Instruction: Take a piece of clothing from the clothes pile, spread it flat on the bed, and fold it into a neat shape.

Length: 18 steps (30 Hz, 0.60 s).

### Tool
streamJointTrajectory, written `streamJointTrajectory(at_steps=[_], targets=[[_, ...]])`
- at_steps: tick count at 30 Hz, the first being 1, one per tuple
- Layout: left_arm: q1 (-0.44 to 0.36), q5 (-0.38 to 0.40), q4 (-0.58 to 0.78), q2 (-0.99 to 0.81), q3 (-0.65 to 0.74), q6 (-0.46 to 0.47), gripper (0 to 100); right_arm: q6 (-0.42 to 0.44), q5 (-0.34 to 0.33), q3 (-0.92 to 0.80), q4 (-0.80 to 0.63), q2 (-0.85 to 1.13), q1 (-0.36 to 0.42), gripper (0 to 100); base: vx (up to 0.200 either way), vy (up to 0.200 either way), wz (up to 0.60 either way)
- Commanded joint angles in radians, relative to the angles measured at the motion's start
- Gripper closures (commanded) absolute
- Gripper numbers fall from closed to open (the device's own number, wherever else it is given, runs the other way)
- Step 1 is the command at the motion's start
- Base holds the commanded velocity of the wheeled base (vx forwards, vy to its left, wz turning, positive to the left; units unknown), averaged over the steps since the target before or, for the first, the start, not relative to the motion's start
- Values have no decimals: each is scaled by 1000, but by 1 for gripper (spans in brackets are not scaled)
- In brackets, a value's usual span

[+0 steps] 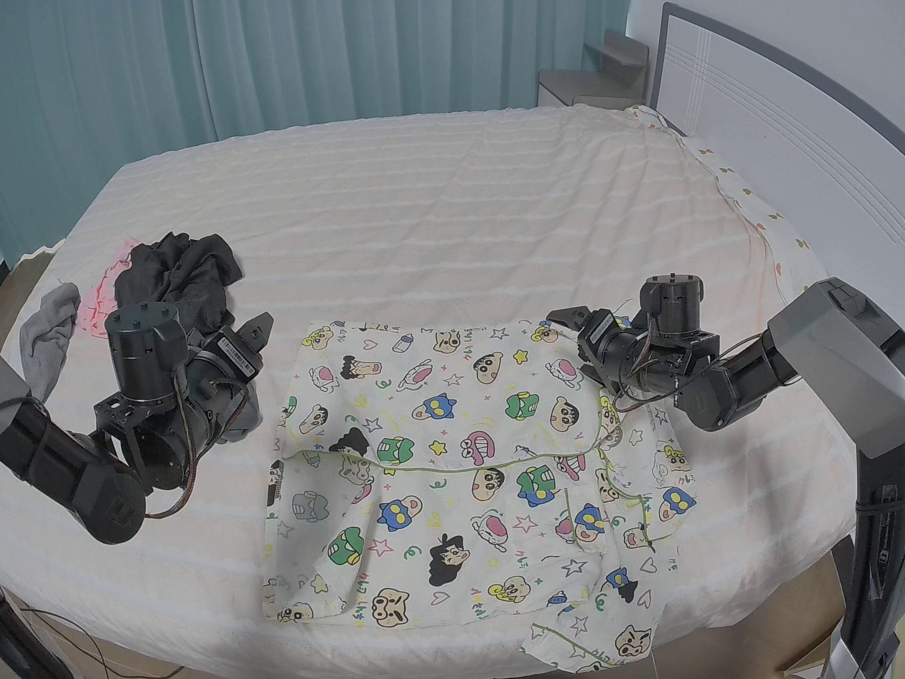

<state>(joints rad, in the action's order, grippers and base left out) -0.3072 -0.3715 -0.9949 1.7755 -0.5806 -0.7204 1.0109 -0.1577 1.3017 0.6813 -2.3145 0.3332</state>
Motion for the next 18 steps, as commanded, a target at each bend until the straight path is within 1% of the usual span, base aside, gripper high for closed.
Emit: streamJointTrajectory(at_steps=[1,5,7,9,10,11,12,13,14,16,18], targets=[[-10,0,-24,-19,38,-2,0,-20,23,7,-19,-22,1,0,0,0,0],[-10,0,-36,-13,54,-4,0,-57,79,51,-17,-68,-2,0,0,0,0],[-10,-1,-36,-13,56,-5,0,-74,112,100,-14,-105,-6,0,0,0,0],[-10,-1,-37,-15,61,-5,0,-106,168,188,-20,-164,-14,0,0,0,0],[-10,-1,-37,-16,62,-5,0,-118,184,220,-22,-189,-16,0,0,0,0],[-10,-1,-39,-15,64,-4,0,-124,188,231,-22,-197,-16,0,0,0,0],[-10,-1,-39,-15,65,-4,0,-153,205,281,-34,-235,-17,0,0,0,0],[-10,-1,-39,-15,65,-4,0,-153,205,281,-34,-235,-17,0,0,0,0],[-10,-1,-39,-15,67,-4,0,-198,228,352,-101,-283,-22,0,0,0,0],[-10,-1,-42,-16,71,-5,0,-204,267,415,-149,-309,-28,0,0,0,0],[-10,-1,-59,-15,73,-4,0,-206,299,478,-152,-333,-34,0,0,0,0]])
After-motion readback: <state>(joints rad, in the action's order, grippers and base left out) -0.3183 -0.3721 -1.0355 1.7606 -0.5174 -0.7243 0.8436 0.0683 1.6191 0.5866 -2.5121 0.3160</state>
